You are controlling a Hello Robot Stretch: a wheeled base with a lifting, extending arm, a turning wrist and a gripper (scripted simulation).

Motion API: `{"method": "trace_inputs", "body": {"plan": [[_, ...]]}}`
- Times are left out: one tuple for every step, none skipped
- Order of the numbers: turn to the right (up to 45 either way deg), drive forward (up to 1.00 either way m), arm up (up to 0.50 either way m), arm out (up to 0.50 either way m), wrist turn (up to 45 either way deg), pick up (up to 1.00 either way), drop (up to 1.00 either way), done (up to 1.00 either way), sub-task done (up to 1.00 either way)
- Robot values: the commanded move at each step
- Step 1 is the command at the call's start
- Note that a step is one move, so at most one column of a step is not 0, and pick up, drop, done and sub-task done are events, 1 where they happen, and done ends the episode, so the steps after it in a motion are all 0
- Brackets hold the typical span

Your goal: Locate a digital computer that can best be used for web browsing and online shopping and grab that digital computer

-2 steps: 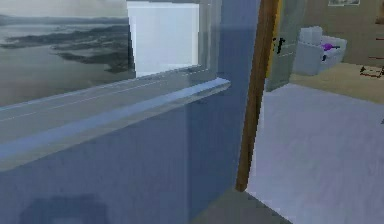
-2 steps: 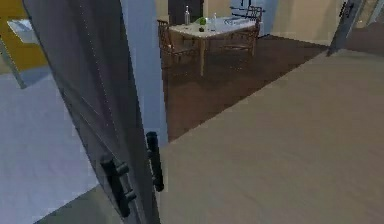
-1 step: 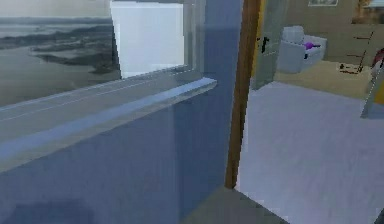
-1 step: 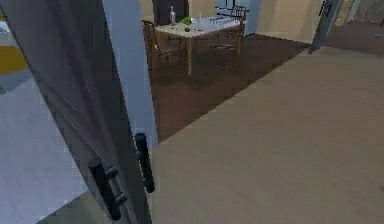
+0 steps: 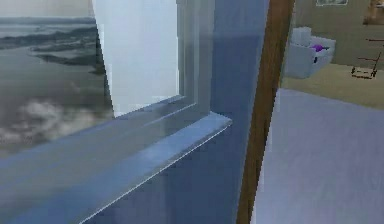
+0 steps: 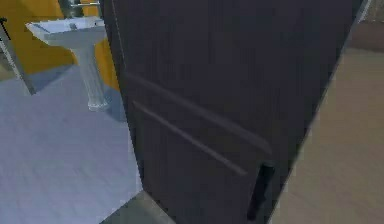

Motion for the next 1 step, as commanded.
{"method": "trace_inputs", "body": {"plan": [[36.0,0.0,0.0,0.0,0.0,0.0,0.0,0.0,0.0]]}}
